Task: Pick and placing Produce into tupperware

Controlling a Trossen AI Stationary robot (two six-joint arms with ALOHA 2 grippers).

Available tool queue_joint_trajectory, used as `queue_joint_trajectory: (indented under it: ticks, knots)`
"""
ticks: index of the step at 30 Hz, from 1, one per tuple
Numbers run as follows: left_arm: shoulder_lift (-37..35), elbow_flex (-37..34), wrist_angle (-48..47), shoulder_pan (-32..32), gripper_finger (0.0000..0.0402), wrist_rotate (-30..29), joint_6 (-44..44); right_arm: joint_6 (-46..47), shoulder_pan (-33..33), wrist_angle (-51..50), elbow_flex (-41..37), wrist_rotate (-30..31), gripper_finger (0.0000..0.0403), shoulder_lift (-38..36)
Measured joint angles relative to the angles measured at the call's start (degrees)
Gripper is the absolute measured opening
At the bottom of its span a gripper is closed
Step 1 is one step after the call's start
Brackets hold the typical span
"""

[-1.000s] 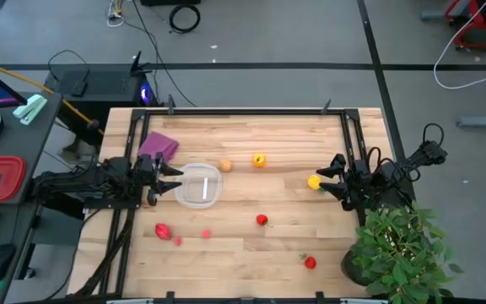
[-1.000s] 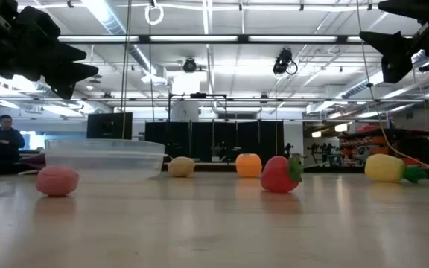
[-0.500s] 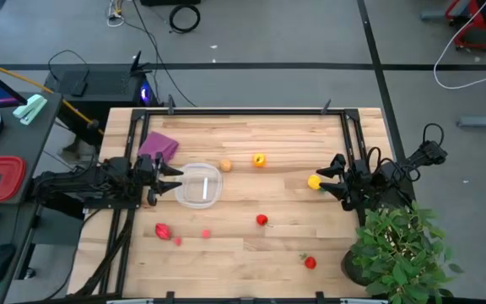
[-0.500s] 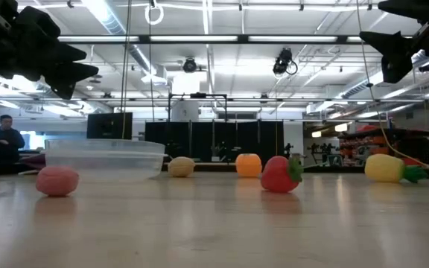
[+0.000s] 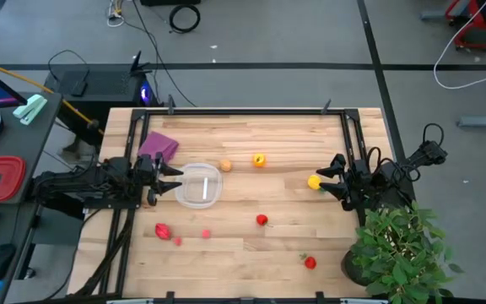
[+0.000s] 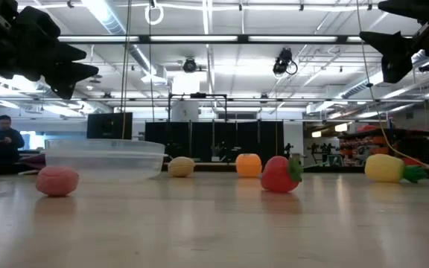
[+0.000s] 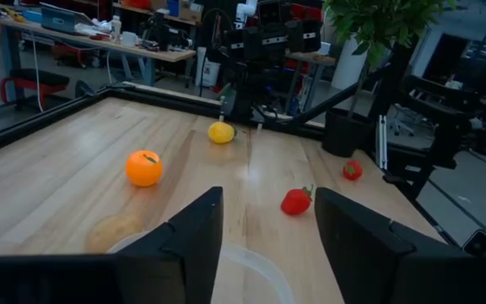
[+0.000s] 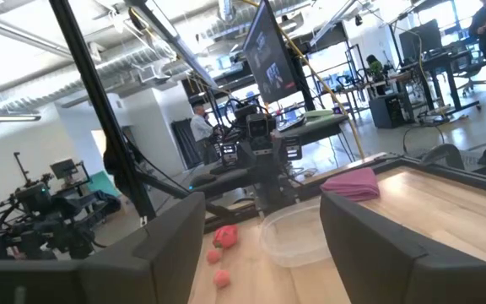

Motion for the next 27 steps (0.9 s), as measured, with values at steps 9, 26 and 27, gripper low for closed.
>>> queue_joint_trajectory:
  ticks: [9,26,27]
  knots:
    - [-0.02,0.0,1.14,0.15,0.0199,-2.35,0.09,0.0,0.0,0.0,0.0,0.0,0.0246,0.0]
    - [0.06,1.31,13.82,0.02,0.0176,-0.43,-4.57,-0.01,0.0,0.01,0.0,0.0,0.0246,0.0]
    - [0.15,2.48,13.1,0.02,0.0174,0.0,-4.58,0.07,0.01,-0.01,0.01,0.0,0.0246,-0.01]
